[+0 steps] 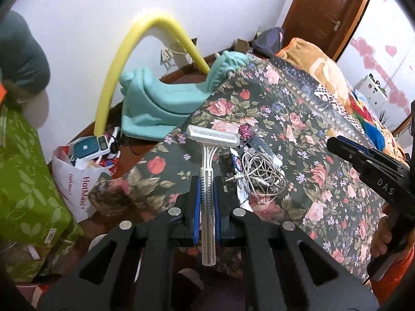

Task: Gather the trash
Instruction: 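Carry the razor and yellow ring with both tools toward the white cup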

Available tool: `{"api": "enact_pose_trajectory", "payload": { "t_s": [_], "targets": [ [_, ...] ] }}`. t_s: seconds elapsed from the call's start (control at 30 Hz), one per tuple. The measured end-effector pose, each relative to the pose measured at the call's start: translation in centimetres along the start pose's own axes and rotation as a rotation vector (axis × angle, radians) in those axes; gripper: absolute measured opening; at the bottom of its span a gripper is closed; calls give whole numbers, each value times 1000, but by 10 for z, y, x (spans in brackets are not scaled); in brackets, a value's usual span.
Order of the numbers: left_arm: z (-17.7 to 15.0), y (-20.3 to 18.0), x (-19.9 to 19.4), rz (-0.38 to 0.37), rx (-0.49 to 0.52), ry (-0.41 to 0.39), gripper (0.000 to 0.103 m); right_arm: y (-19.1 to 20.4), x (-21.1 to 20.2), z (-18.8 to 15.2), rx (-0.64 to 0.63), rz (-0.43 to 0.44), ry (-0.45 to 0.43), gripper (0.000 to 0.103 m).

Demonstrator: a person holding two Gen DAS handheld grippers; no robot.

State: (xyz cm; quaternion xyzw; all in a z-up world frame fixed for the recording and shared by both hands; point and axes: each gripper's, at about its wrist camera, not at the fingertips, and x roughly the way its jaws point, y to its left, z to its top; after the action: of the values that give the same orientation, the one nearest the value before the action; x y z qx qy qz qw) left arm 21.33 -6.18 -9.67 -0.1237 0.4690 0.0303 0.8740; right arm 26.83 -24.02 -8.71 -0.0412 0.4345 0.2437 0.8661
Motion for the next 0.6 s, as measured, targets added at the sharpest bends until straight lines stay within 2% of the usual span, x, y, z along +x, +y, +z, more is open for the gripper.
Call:
{"api": "enact_pose_trajectory", "payload": {
  "t_s": [0.23,0.6],
  "targets": [
    [-25,33,-41,18,-49,-38,8,54,-17,-8,-73,39,-18,21],
    [-79,103,-81,91,-162,-38,8,152,-19,-30,-188,148,13,21]
  ]
}}
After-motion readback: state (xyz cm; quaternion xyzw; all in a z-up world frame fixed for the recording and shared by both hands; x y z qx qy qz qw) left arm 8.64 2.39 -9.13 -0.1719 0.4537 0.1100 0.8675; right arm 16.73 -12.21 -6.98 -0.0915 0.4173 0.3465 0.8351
